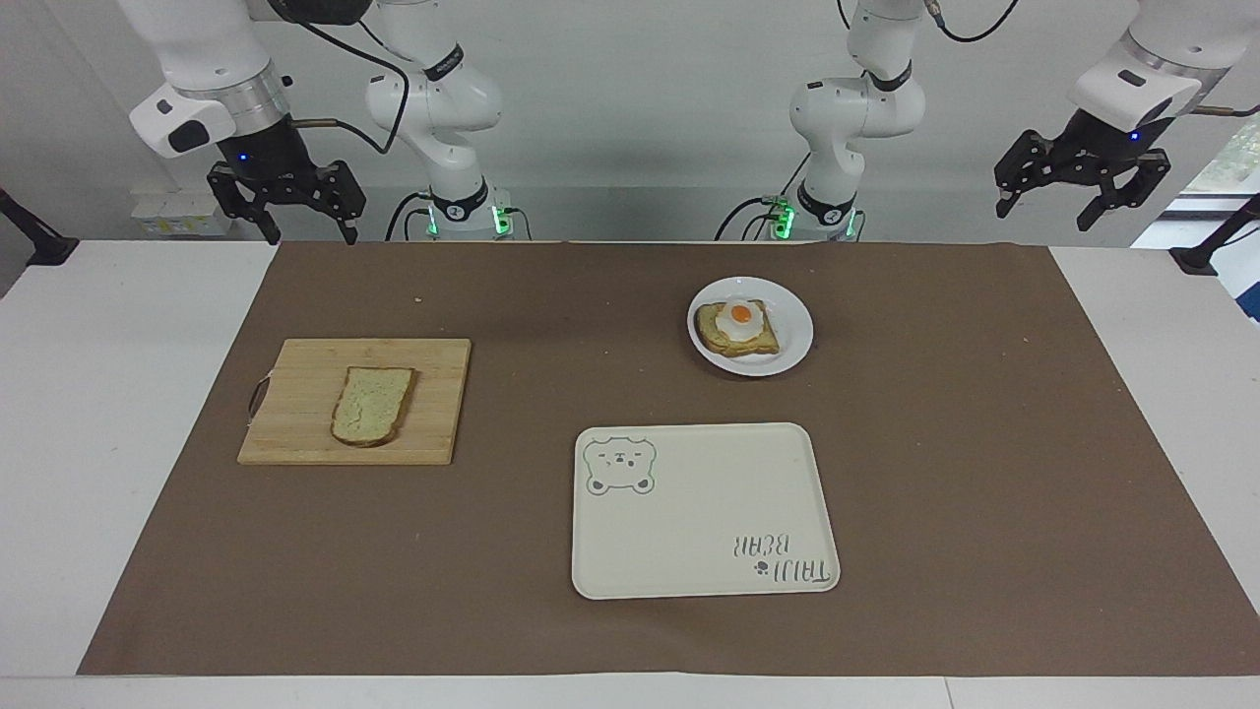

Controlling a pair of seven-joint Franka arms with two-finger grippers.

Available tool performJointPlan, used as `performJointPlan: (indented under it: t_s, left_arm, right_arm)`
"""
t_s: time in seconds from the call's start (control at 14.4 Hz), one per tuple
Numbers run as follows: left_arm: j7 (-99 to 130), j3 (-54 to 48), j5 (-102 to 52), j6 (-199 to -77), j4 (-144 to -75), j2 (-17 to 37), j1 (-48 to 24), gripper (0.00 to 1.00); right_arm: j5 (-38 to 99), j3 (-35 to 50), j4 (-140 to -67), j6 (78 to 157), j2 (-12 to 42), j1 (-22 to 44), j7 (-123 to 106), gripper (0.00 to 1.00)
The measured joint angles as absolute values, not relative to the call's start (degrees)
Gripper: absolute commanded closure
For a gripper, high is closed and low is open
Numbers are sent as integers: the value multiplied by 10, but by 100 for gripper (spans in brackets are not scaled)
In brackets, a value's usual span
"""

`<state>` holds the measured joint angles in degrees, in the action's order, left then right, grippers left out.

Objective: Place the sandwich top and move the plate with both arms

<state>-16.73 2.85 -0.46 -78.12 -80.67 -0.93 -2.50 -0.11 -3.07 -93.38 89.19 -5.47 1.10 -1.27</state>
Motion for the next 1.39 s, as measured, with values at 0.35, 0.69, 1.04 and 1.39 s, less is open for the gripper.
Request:
performJointPlan:
  t_s: [0.35,0.69,1.04,1.39]
  left_arm:
    - [-167,28,-5,-781,-807,-9,-25,0]
    - [-167,28,-5,-781,-807,-9,-25,0]
    - [-167,28,-5,-781,-807,-9,-25,0]
    - [-167,28,-5,-781,-807,-9,-25,0]
  right_arm:
    - [-1,-31,-945,908,-54,11,-42,0]
    - [-2,-33,-1022,1003,-34,-24,-165,0]
    - [27,-34,-1052,1104,44,-69,-249,0]
    - [70,-34,-1063,1174,114,-89,-268,0]
